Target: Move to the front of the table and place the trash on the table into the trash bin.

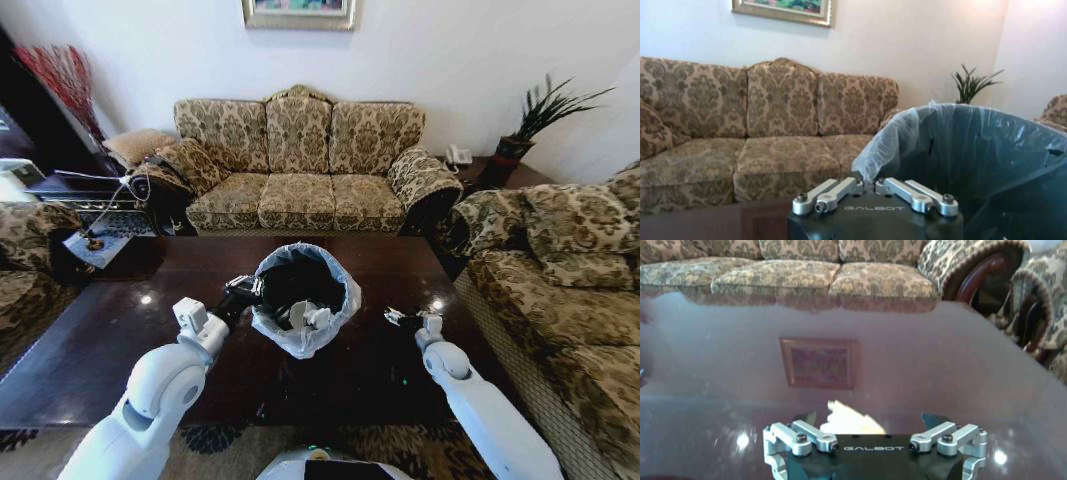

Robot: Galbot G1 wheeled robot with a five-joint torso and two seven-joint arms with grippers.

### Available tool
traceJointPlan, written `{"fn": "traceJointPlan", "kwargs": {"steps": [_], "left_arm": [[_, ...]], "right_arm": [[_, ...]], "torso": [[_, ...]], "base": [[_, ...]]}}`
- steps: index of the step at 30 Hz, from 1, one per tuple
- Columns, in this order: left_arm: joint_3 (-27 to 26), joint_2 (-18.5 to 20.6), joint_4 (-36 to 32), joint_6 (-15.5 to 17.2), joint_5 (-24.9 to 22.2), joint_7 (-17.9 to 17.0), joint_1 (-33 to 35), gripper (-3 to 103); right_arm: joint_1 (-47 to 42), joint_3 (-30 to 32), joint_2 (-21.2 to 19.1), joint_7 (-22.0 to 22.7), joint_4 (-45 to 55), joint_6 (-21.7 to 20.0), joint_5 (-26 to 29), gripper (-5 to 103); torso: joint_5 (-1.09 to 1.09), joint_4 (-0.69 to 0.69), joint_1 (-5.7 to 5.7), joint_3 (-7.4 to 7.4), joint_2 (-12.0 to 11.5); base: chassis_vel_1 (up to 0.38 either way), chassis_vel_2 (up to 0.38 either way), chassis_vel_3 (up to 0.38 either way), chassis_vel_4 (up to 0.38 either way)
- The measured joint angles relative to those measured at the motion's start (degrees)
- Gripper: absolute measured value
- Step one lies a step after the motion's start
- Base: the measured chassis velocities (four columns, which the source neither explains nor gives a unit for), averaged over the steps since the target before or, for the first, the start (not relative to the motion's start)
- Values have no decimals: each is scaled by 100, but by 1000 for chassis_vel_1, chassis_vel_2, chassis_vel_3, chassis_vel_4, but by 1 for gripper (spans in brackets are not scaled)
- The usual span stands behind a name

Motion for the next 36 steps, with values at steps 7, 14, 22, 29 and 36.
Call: {"fn": "traceJointPlan", "kwargs": {"steps": [7,14,22,29,36], "left_arm": [[28,25,17,0,-3,-1,-37,3],[28,35,18,0,-7,5,-25,3],[28,74,9,-2,-7,8,-24,3],[28,94,-16,-13,-10,11,-18,3],[27,101,-45,-14,-12,11,4,3]], "right_arm": [[-33,108,88,-213,-194,76,-82,89],[46,108,137,-361,-352,133,-128,68],[28,62,194,-362,-328,143,-157,41],[4,78,214,-351,-331,190,-197,8],[-65,262,225,-251,-133,238,-144,0]], "torso": [[-1,1,15,5,-5],[-1,1,7,2,-4],[0,1,11,4,-4],[0,1,9,3,-4],[0,1,10,3,-4]], "base": [[0,0,0,0],[0,0,0,0],[0,0,0,0],[0,0,0,0],[0,0,0,0]]}}
